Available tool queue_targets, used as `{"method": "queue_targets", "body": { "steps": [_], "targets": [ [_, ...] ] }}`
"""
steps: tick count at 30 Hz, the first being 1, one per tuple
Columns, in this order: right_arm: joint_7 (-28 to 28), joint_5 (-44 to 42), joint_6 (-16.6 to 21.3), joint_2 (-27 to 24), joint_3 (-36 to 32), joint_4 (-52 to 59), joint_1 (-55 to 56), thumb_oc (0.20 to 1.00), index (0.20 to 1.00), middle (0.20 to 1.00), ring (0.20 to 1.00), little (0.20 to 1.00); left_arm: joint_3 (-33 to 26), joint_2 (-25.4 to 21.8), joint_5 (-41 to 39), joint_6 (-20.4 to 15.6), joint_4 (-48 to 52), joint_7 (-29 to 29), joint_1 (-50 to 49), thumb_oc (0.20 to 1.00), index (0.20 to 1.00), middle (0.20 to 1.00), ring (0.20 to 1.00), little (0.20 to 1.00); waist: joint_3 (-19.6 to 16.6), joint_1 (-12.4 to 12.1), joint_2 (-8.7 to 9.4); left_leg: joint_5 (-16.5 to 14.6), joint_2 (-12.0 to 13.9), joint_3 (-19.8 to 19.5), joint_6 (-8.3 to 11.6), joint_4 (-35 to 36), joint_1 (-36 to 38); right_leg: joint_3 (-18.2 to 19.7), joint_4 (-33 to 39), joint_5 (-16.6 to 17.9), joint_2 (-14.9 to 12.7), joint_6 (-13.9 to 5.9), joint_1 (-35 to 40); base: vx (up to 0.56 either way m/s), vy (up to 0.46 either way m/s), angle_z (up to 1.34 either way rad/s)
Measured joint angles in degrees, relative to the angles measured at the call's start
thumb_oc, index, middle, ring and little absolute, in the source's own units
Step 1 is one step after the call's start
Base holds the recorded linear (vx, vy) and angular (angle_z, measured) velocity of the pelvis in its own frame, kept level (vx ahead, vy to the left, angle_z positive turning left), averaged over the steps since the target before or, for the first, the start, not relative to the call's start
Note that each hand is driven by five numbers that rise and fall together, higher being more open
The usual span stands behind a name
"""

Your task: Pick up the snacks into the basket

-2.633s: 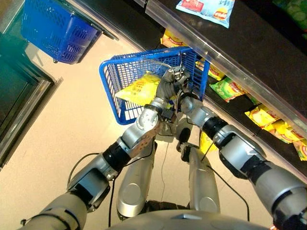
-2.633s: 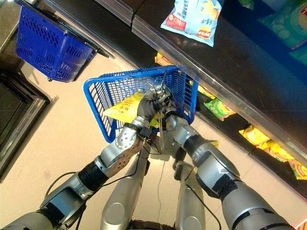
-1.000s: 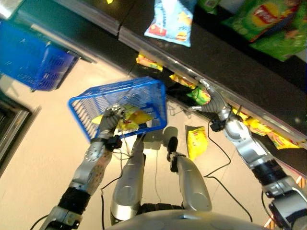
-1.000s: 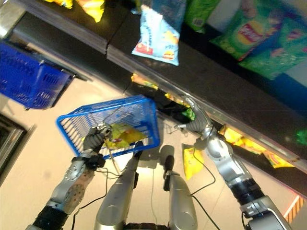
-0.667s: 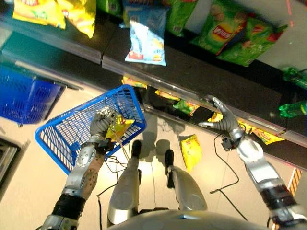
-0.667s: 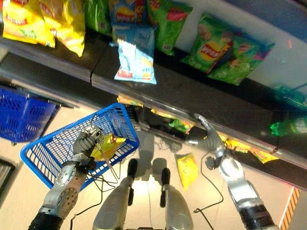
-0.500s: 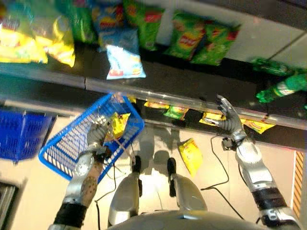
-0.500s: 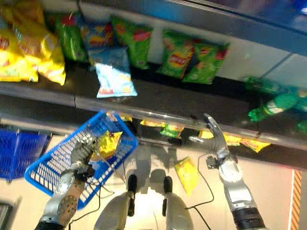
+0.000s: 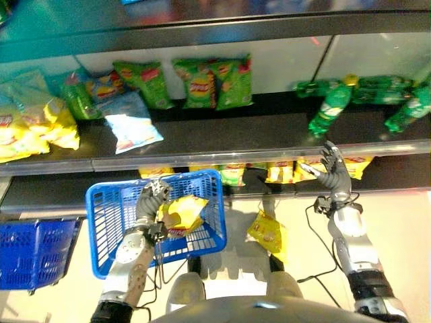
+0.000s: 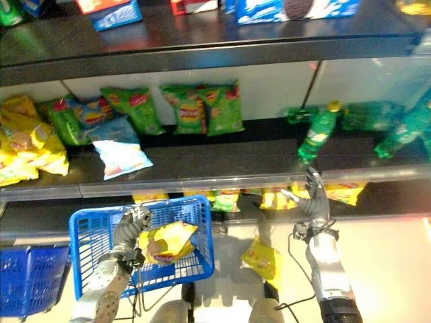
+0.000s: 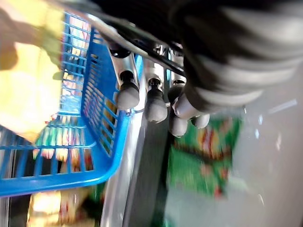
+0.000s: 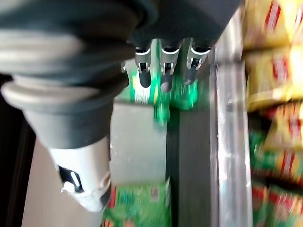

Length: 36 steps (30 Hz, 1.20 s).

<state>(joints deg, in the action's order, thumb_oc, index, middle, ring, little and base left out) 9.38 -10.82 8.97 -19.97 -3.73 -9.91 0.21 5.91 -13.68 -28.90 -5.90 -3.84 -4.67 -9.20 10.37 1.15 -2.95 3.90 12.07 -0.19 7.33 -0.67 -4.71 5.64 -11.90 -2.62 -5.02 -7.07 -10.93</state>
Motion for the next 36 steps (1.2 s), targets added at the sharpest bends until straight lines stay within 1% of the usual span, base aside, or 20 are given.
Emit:
{"method": "queue_targets", "body": {
  "steps": [2,4,6,7,10,11,12,15,16,18,20,22,25,27,29,31,32,33,34,36],
  "targets": [
    [-0.06,-0.05,0.50,-0.92,0.18,-0.83,0.34,1.000,1.000,1.000,1.000,1.000,0.32,1.01,0.02,-0.07,-0.55,-0.14,0.02,0.200,0.200,0.200,0.200,0.200,-0.59,0.94,-0.11,-0.79,1.16,-2.15,-1.80,-2.01,-1.84,-3.24,-5.93,-2.81,1.86,1.97,-2.72,-0.06,-0.358,0.00],
    [0.27,-0.04,0.78,-1.15,0.32,-0.82,-0.48,1.000,1.000,1.000,1.000,1.000,1.65,0.75,0.00,-0.06,-0.76,-0.38,-0.13,0.200,0.200,0.200,0.200,0.200,-1.12,0.31,0.34,-4.14,-1.53,-9.02,-4.67,-1.92,-1.75,-1.11,-8.81,-3.45,2.70,3.07,-5.72,-0.03,-0.278,-0.40],
    [0.24,-0.08,0.91,-1.55,0.17,-0.38,-0.45,1.000,1.000,1.000,1.000,1.000,2.63,0.96,-0.09,-0.01,-0.77,-0.38,-0.10,0.200,0.200,0.200,0.200,0.200,-1.10,0.01,-0.70,-3.57,-1.88,-9.11,-7.35,-3.52,-2.28,-1.66,-9.71,-3.05,3.22,3.11,-6.09,-0.02,-0.294,-0.12],
    [0.24,-0.09,0.88,-2.40,-0.04,-0.37,0.36,1.000,1.000,1.000,1.000,1.000,4.46,1.72,-0.10,-0.03,-0.76,-0.08,0.61,0.200,0.200,0.200,0.200,0.200,-1.42,1.13,-1.25,-3.37,-3.32,-6.22,-8.51,-8.48,-5.64,-2.54,-9.88,-3.79,2.43,3.99,-6.04,-0.01,-0.156,0.45],
    [0.10,-0.08,0.91,-2.80,0.56,-0.34,1.05,1.000,1.000,1.000,1.000,1.000,6.05,2.45,-0.10,-0.07,-0.82,0.90,0.63,0.200,0.200,0.200,0.200,0.200,-2.44,-0.11,-2.74,-5.30,-11.04,-4.62,-6.57,-9.73,-6.98,-2.08,-7.89,-2.02,1.34,2.64,-5.22,0.03,-0.221,0.04],
    [0.12,-0.07,0.95,-2.29,1.08,-0.32,1.16,1.000,1.000,1.000,1.000,1.000,5.82,2.33,-0.09,-0.22,-0.65,0.89,0.52,0.200,0.200,0.200,0.200,0.200,-2.82,-0.74,-2.75,-5.79,-10.20,-4.57,-3.46,-9.64,-7.23,-2.40,-11.26,-3.46,2.46,1.16,-6.32,0.05,-0.116,0.09],
    [0.48,-0.07,1.03,-0.84,2.03,-0.26,1.20,1.000,1.000,1.000,1.000,1.000,4.97,0.90,-0.08,-0.34,-0.27,0.67,0.50,0.200,0.200,0.200,0.200,0.200,-3.29,0.07,-1.60,-5.70,-10.68,-4.97,-3.17,-9.97,-8.63,-2.57,-12.78,-7.93,4.16,6.43,-5.96,0.09,-0.106,0.38],
    [1.03,-0.06,1.02,-1.16,2.02,-0.33,0.99,1.000,1.000,1.000,1.000,1.000,4.97,1.37,-0.03,-0.35,0.13,0.77,0.11,0.200,0.200,0.200,0.200,0.200,-3.52,0.70,-1.60,-5.13,-13.73,-5.59,-4.00,-8.67,-7.57,-2.51,-9.37,-6.05,3.95,6.57,-5.70,0.12,-0.060,0.41],
    [1.24,-0.03,1.07,-0.72,2.52,-0.62,0.51,1.000,1.000,1.000,1.000,1.000,4.74,0.97,0.15,-0.40,0.14,0.50,-0.19,0.200,0.200,0.200,0.200,0.200,-3.38,-0.78,-1.04,-4.22,-15.14,-7.89,-5.39,-6.57,-5.85,-1.46,-8.33,-5.21,4.40,6.47,-5.69,0.17,-0.045,-0.31],
    [0.96,0.00,1.07,-0.67,2.95,-0.58,0.36,1.000,1.000,1.000,1.000,1.000,4.58,0.58,0.69,-0.39,0.09,0.41,-0.24,0.200,0.200,0.200,0.200,0.200,-3.12,-0.82,-0.39,-4.13,-14.88,-7.59,-5.40,-6.13,-5.75,-2.21,-7.73,-5.03,4.66,6.23,-5.29,0.16,-0.062,-0.11],
    [0.90,-0.02,1.01,1.36,3.15,-0.62,-0.77,1.000,1.000,1.000,1.000,1.000,3.71,0.06,0.62,-0.40,-0.24,-0.46,0.11,0.200,0.200,0.200,0.200,0.200,-1.19,-1.12,2.49,-5.39,-15.49,-6.20,-6.26,-7.00,-3.91,-4.12,-16.76,-4.33,3.77,2.49,-8.61,0.06,-0.041,-0.22],
    [0.81,-0.01,1.09,2.10,4.44,-0.58,-1.13,1.000,1.000,1.000,1.000,1.000,3.58,-0.28,0.66,-0.40,-1.74,-1.47,0.85,0.200,0.200,0.200,0.200,0.200,-0.35,-0.38,2.57,-7.77,-14.49,-6.46,-6.87,-10.44,-5.12,-4.80,-20.33,-2.48,3.90,-0.58,-9.35,0.17,-0.108,-0.13],
    [0.79,0.07,0.95,2.60,4.31,-0.31,-1.01,1.000,1.000,1.000,1.000,1.000,3.58,-0.99,0.72,-0.31,-2.19,-1.96,1.20,0.200,0.200,0.200,0.200,0.200,0.28,-0.38,2.73,-7.68,-14.08,-7.59,-7.47,-9.99,-3.97,-4.73,-21.50,-3.47,2.86,0.55,-10.56,0.15,-0.147,0.09],
    [0.84,0.16,0.93,2.12,4.18,0.17,-1.59,1.000,1.000,1.000,1.000,1.000,2.22,-1.93,0.63,-0.36,-1.97,-2.04,1.39,0.200,0.200,0.200,0.200,0.200,0.62,-0.89,2.21,-7.29,-13.46,-8.54,-7.09,-8.39,-3.82,-3.82,-14.82,-4.22,-1.48,0.88,-10.92,0.22,-0.294,0.07],
    [1.01,0.16,1.04,2.10,3.79,0.62,-2.91,1.000,1.000,1.000,1.000,1.000,0.90,-3.14,0.62,-0.48,-2.18,-2.73,2.60,0.200,0.200,0.200,0.200,0.200,1.40,-0.40,1.29,-5.64,-12.16,-11.55,-5.81,-5.73,-4.34,4.41,3.13,-2.13,0.24,-2.40,-7.75,0.14,-0.207,0.33],
    [1.27,0.18,0.99,2.18,3.65,0.47,-2.34,1.000,1.000,1.000,1.000,1.000,0.89,-4.05,0.63,-0.48,-2.41,-2.86,3.23,0.200,0.200,0.200,0.200,0.200,1.37,-0.19,2.45,-4.79,-12.89,-14.15,-4.45,-3.48,-3.73,6.30,8.69,0.52,-0.81,-3.16,-6.17,0.15,-0.316,0.88],
    [1.53,0.28,0.87,1.33,3.53,0.48,-1.63,1.000,1.000,1.000,1.000,1.000,1.04,-3.78,0.64,-0.48,-2.80,-3.05,3.53,0.200,0.200,0.200,0.200,0.200,1.53,1.20,1.52,-4.61,-12.54,-17.81,-3.29,-2.39,-3.55,10.90,13.97,5.87,0.62,-2.28,-1.75,0.16,-0.405,1.21],
    [1.67,0.69,0.87,1.02,3.00,0.48,-1.47,1.000,1.000,1.000,1.000,1.000,1.36,-3.33,0.66,-0.59,-2.73,-3.07,3.59,0.200,0.200,0.200,0.200,0.200,1.69,1.58,1.02,-3.97,-12.04,-18.22,-2.90,-1.55,-3.39,9.63,14.94,9.03,0.98,-1.36,-0.76,0.15,-0.494,1.23],
    [2.16,0.98,0.80,0.38,2.33,0.20,-1.80,1.000,1.000,1.000,1.000,1.000,1.33,-1.79,0.69,-0.85,-2.73,-3.13,3.20,0.200,0.200,0.200,0.200,0.200,2.60,1.20,-0.30,-3.60,-10.40,-18.25,-2.49,0.12,-1.93,7.07,12.98,10.27,2.32,1.37,-0.79,0.11,-0.440,0.69],
    [2.56,1.23,0.62,-0.16,1.50,-0.35,-2.28,1.000,1.000,1.000,1.000,1.000,0.96,0.69,0.88,-1.40,-2.38,-3.15,1.79,0.200,0.200,0.200,0.200,0.200,2.64,1.05,-1.26,-1.76,-8.13,-14.54,-1.85,0.27,-1.76,2.57,11.46,8.79,3.73,3.44,-0.35,0.08,-0.390,0.61]
  ]
}}
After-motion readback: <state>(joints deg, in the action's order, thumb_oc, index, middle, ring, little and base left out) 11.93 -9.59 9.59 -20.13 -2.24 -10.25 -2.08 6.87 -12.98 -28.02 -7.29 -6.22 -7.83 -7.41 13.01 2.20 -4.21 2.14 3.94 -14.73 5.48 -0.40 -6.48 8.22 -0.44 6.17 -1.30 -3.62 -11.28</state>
